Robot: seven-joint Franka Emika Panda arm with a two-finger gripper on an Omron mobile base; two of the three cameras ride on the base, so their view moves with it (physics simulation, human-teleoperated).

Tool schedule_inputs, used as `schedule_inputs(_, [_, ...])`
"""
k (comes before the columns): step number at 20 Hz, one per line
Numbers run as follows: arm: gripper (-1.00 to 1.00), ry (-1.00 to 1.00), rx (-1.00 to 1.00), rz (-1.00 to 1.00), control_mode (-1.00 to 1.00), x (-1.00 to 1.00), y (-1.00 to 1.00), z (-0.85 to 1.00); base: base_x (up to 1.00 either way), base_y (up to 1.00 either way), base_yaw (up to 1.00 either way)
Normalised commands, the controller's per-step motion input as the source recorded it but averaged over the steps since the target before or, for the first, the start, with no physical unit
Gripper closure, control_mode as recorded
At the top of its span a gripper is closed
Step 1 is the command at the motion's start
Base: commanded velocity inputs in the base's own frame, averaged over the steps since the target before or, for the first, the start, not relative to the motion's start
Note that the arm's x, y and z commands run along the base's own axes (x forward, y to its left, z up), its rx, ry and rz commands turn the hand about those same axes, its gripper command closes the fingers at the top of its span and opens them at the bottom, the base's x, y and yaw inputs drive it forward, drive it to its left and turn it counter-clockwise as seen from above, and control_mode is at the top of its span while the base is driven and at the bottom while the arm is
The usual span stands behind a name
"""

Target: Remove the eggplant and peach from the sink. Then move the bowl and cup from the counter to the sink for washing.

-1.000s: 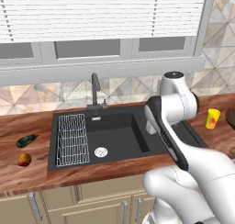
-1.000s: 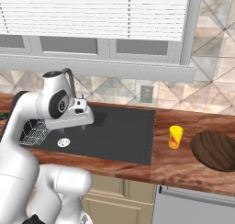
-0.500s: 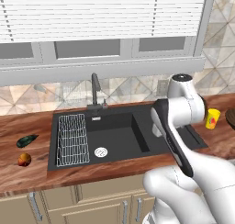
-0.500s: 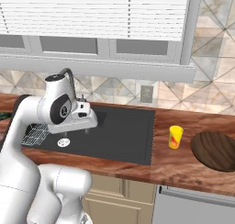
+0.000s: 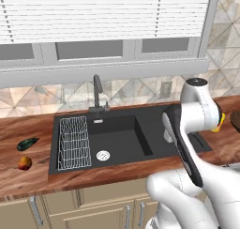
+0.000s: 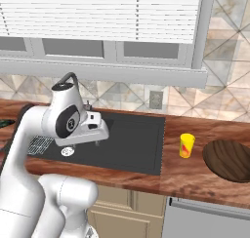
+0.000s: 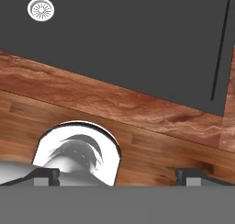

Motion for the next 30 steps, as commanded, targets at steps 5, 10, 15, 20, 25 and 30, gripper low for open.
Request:
schedule_inputs(5, [-1.0, 0.0, 0.0, 0.0, -1.0, -0.17, -0.23, 0.0, 0.0, 0.0, 0.0])
schedule_inputs(10, [-1.0, 0.0, 0.0, 0.0, -1.0, -0.18, -0.25, 0.0, 0.0, 0.0, 0.0])
schedule_inputs(15, [-1.0, -0.01, -0.01, -0.01, -1.0, -0.09, -0.22, 0.0, 0.0, 0.0, 0.0])
schedule_inputs(20, [-1.0, 0.0, -0.02, -0.04, -1.0, -0.02, -0.21, 0.0, 0.0, 0.0, 0.0])
schedule_inputs(25, [-1.0, -0.01, -0.04, -0.07, -1.0, -0.04, -0.24, 0.0, 0.0, 0.0, 0.0])
schedule_inputs(30, [-1.0, -0.01, -0.06, -0.07, -1.0, -0.03, -0.24, 0.0, 0.0, 0.0, 0.0])
